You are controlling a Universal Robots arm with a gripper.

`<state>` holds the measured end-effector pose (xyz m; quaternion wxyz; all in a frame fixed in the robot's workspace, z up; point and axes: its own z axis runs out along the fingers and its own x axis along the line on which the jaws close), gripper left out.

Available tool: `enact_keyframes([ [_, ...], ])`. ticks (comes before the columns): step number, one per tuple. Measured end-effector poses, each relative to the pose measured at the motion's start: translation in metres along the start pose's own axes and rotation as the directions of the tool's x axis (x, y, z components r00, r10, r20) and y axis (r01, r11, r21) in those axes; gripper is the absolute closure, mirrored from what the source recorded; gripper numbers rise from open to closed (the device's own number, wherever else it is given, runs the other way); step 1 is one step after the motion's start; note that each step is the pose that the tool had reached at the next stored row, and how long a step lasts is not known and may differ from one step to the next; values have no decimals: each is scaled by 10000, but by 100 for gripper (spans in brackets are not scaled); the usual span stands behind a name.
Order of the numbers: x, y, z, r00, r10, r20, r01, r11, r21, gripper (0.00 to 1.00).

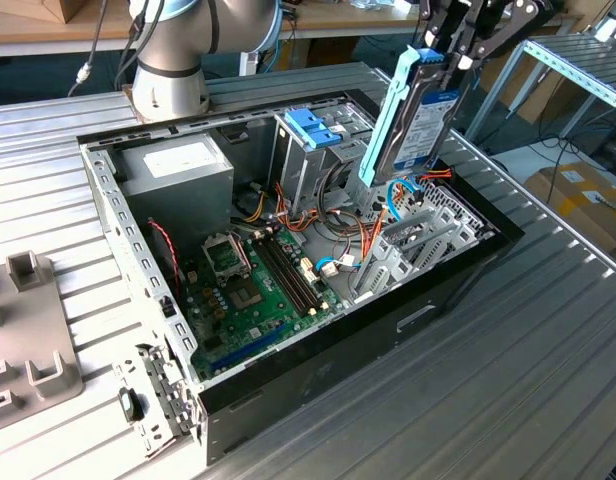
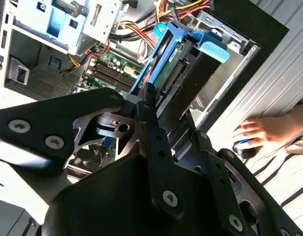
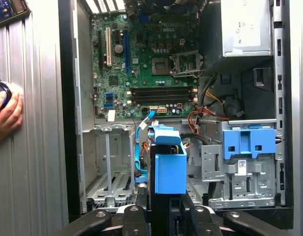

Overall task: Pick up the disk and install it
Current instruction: 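Pick up the disk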

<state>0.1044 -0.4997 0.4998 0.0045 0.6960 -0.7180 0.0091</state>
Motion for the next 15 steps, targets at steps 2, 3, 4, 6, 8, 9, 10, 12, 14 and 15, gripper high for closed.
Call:
enact_keyframes([
  [2, 47, -2, 1, 10000, 0, -2, 0, 10000, 0, 65],
  [3, 69, -3, 1, 10000, 0, -4, 0, 10000, 0, 65],
  [4, 101, -4, 1, 10000, 0, -6, 0, 10000, 0, 65],
  [6, 144, -6, 3, 10000, 1, -6, -1, 10000, 0, 65],
  [8, 207, -9, 3, 10000, 0, -12, 0, 10000, 0, 65],
  [9, 221, -9, 4, 10000, 1, -13, -1, 10000, 0, 65],
  [10, 228, -9, 4, 10000, 0, -15, 0, 10000, 0, 65],
  [12, 237, -10, 4, 10000, 0, -17, 0, 10000, 0, 65],
  [14, 259, -11, 5, 10000, 0, -18, 0, 10000, 1, 65],
  [15, 275, -11, 5, 10000, 0, -18, 0, 10000, 0, 65],
])
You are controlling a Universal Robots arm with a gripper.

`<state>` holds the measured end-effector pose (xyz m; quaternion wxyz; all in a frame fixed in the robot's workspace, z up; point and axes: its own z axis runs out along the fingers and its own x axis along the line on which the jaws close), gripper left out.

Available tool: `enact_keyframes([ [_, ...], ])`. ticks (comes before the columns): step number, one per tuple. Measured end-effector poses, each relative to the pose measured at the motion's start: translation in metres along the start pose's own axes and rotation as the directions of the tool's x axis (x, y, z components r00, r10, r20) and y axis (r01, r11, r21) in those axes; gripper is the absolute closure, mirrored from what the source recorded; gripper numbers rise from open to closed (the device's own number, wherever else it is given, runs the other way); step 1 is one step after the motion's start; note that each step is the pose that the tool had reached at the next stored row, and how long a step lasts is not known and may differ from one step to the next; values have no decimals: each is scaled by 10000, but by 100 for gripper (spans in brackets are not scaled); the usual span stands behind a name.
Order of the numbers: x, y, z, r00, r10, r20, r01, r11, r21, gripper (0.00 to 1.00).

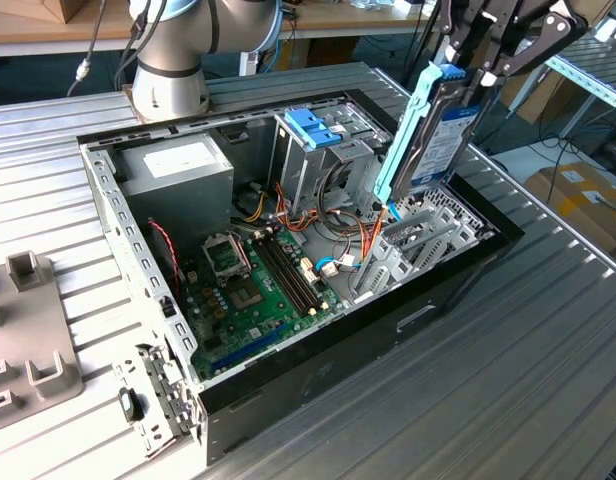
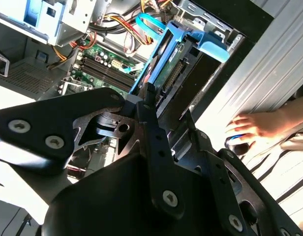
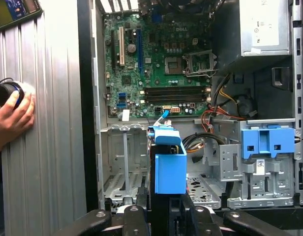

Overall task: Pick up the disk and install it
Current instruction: 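Pick up the disk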

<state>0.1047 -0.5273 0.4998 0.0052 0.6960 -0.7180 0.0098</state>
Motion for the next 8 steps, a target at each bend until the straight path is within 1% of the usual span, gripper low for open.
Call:
enact_keyframes([
  [6, 135, -4, 3, 10000, 0, -2, 0, 10000, 0, 65],
  [8, 168, -5, 4, 10000, 0, -2, 0, 10000, 0, 65],
])
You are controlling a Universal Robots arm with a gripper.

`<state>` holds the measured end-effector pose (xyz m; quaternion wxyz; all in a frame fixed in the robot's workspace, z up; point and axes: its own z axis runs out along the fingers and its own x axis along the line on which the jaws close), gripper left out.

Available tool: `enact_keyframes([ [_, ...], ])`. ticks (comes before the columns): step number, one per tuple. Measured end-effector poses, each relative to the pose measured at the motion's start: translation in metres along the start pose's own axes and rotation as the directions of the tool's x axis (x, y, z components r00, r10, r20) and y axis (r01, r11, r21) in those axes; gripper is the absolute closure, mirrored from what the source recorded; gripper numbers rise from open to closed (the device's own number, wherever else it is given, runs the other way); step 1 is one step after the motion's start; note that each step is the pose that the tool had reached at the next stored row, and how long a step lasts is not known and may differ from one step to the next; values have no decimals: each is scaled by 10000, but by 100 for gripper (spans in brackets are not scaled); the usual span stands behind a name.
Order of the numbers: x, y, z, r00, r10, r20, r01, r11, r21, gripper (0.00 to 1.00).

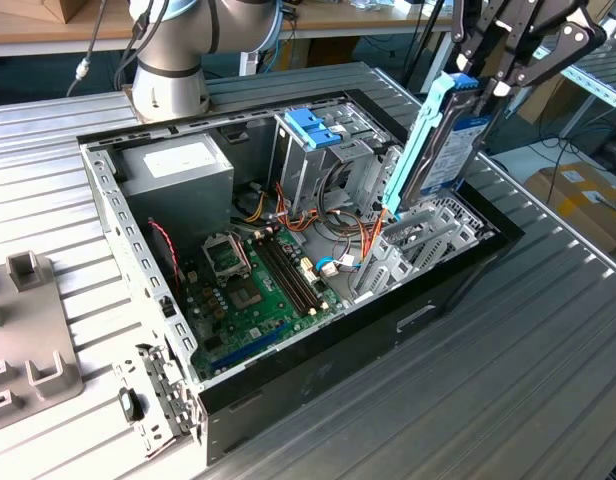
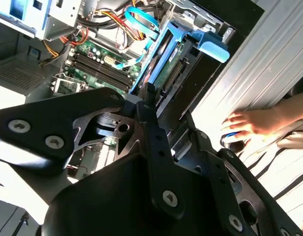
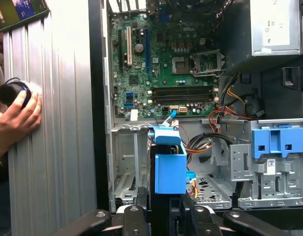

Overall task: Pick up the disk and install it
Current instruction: 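Pick up the disk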

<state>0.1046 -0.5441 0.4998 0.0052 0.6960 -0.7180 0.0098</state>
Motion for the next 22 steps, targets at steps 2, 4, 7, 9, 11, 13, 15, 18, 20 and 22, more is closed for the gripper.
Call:
enact_keyframes([
  [2, 16, -1, 0, 10000, 0, -1, 0, 10000, 0, 65],
  [4, 17, -1, 0, 10000, 0, -1, 0, 10000, 0, 65],
  [7, 27, -1, 0, 10000, 0, -1, 0, 10000, 0, 65],
  [9, 28, -1, 0, 10000, 0, -1, 0, 10000, 0, 65],
  [11, 29, -1, 1, 10000, 0, -1, 0, 10000, 0, 65],
  [13, 29, -1, 3, 10000, 0, -1, 0, 10000, 0, 65],
  [15, 29, -1, 4, 10000, 0, -1, 0, 10000, 0, 65],
  [18, 40, -1, 38, 10000, 0, -3, 0, 10000, 1, 65],
  [20, 44, -1, 69, 10000, 0, -2, 0, 10000, 2, 65],
  [22, 53, -1, 116, 10000, 0, -3, 0, 10000, 3, 65],
])
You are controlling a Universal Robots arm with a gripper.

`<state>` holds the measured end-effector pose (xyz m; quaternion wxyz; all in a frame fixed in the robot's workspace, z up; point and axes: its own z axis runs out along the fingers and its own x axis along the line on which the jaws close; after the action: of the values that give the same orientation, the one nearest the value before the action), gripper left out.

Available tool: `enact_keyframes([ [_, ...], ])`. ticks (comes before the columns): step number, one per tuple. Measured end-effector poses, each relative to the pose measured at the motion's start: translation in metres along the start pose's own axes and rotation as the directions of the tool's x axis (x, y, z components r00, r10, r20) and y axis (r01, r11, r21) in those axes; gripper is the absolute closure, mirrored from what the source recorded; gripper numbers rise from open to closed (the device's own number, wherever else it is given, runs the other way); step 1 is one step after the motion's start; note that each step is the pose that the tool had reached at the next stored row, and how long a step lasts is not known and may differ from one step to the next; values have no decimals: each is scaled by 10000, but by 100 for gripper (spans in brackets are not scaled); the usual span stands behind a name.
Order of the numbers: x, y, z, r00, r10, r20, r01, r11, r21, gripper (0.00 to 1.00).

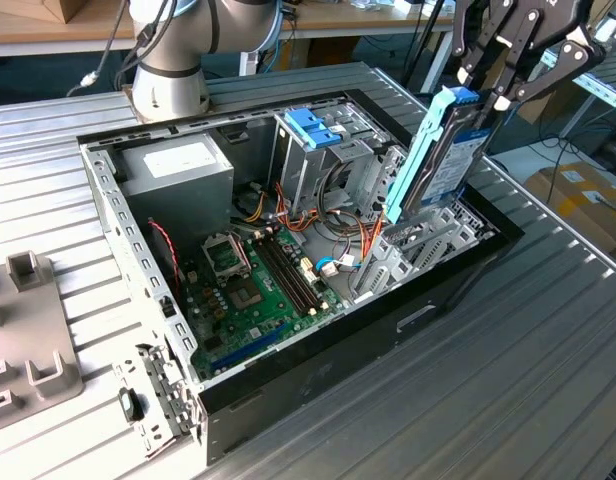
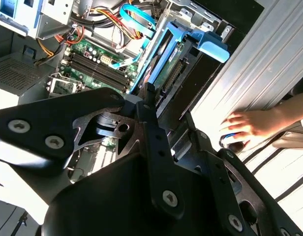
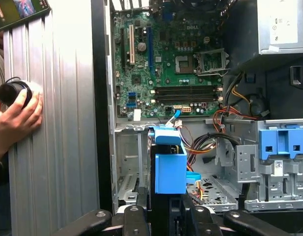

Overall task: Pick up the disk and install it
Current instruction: 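Pick up the disk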

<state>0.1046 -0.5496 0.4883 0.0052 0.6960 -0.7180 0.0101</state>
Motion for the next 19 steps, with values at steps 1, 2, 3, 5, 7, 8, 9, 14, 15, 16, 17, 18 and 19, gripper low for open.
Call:
enact_keyframes([
  [1, 2, 0, 16, 10000, 0, -1, 0, 10000, 0, 65],
  [2, 3, 0, 29, 10000, 0, -2, 0, 10000, 0, 65],
  [3, 5, 0, 53, 10000, 0, 1, 0, 10000, 0, 65],
  [5, 3, -42, 92, 10000, 0, -1, 0, 10000, 0, 65],
  [7, 2, -61, 98, 10000, -1, -2, 1, 10000, 0, 65],
  [8, 12, -68, 107, 10000, 0, -1, 0, 10000, 0, 65],
  [9, 23, -70, 112, 10000, 1, -1, -1, 10000, 0, 65],
  [14, 74, -74, 168, 10000, 0, -2, 0, 10000, 0, 65],
  [15, 74, -74, 168, 10000, 0, -3, 0, 10000, 0, 65],
  [16, 74, -75, 170, 10000, 0, -1, 0, 10000, 0, 65],
  [17, 74, -75, 170, 10000, 0, -1, 0, 10000, 0, 65],
  [18, 74, -76, 172, 10000, -3, -1, 3, 10000, 0, 65],
  [19, 74, -80, 180, 10000, -70, 3, 70, 10000, 2, 65],
])
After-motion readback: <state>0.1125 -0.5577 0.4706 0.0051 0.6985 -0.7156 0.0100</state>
